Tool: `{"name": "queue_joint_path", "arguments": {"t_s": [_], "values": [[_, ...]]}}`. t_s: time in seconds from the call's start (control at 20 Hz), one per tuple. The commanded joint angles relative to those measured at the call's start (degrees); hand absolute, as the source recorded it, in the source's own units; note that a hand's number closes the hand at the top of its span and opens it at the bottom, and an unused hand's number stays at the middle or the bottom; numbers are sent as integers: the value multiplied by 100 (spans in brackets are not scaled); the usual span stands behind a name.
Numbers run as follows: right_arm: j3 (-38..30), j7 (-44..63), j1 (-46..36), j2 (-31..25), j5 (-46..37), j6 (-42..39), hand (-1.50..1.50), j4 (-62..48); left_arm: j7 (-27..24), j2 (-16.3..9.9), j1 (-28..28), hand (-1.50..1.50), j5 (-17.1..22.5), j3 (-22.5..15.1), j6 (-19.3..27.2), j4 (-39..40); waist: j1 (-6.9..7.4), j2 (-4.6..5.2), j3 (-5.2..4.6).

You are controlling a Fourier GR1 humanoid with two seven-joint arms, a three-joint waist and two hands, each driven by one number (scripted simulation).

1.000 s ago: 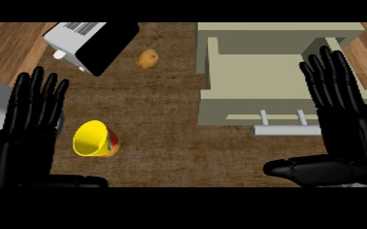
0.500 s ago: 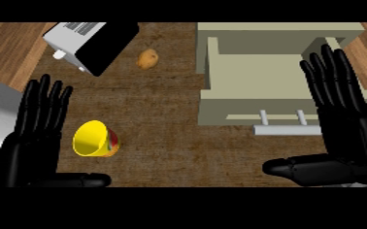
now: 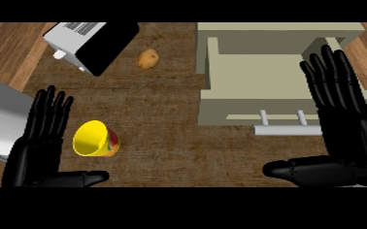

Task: Pick up the cup, place it into the drawer and close the drawer

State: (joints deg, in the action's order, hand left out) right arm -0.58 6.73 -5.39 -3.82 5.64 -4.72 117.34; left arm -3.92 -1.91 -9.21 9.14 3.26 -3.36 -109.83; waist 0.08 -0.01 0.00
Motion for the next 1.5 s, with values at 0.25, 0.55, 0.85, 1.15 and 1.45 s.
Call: {"name": "queue_joint_path", "arguments": {"t_s": [0.25,0.55,0.85,1.15,1.45], "values": [[-144,520,82,-76,232,33,-150,573,-956,-25,-10,-150,-190,416,-108,1243,-20,-2,-2],[-104,433,48,-119,197,-93,-150,493,-921,-198,236,-150,-55,680,-194,1742,-14,-1,-1],[-70,260,335,-92,223,-241,-150,543,-1553,-266,2,-150,-76,770,-525,2267,-9,-2,0],[-257,24,130,-82,350,-272,-150,168,-2312,-446,539,-150,-150,1036,-693,3758,-21,3,-2],[-377,404,-382,-171,445,-157,-150,-40,-2896,-272,826,-150,-269,1040,-422,4440,-10,4,-2]]}}
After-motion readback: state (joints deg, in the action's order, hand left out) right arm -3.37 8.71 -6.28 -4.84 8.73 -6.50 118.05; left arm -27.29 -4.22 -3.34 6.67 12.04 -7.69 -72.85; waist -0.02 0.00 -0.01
